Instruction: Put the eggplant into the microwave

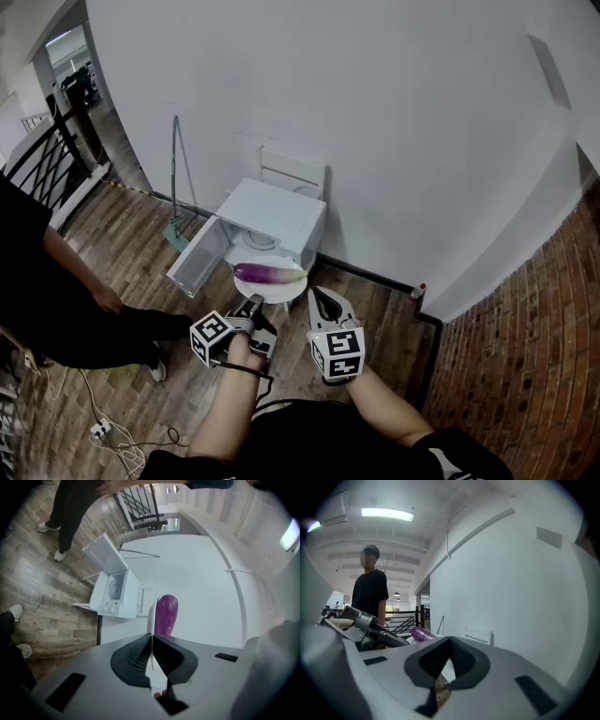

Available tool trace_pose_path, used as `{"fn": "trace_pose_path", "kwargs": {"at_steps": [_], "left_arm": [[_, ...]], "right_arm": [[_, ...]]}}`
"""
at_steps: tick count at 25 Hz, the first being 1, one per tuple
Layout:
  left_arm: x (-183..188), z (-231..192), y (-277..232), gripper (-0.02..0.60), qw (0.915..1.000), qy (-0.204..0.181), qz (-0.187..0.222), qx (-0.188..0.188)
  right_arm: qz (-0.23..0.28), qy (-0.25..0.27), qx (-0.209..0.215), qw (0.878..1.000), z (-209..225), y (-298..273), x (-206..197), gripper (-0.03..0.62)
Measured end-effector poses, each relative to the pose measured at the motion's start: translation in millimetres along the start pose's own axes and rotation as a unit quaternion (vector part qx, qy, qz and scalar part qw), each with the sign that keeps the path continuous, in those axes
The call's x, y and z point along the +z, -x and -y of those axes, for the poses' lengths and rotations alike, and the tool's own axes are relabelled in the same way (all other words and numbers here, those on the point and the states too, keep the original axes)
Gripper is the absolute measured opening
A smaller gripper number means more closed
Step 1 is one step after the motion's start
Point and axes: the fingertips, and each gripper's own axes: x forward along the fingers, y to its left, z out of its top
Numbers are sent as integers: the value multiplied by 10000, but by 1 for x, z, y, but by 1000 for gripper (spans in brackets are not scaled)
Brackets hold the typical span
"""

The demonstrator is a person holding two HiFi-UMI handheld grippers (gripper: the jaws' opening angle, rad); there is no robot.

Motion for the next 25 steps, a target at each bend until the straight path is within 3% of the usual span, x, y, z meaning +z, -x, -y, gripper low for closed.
{"fn": "trace_pose_path", "kwargs": {"at_steps": [9, 25], "left_arm": [[24, -6, 5, 11, 10000, 65, -56, 24], [104, -21, 12, 12, 9993, 101, -363, -10]], "right_arm": [[159, -105, -145, 9997, -18, -10, 4, 13], [82, -56, -600, 9981, -81, -53, -4, 14]]}}
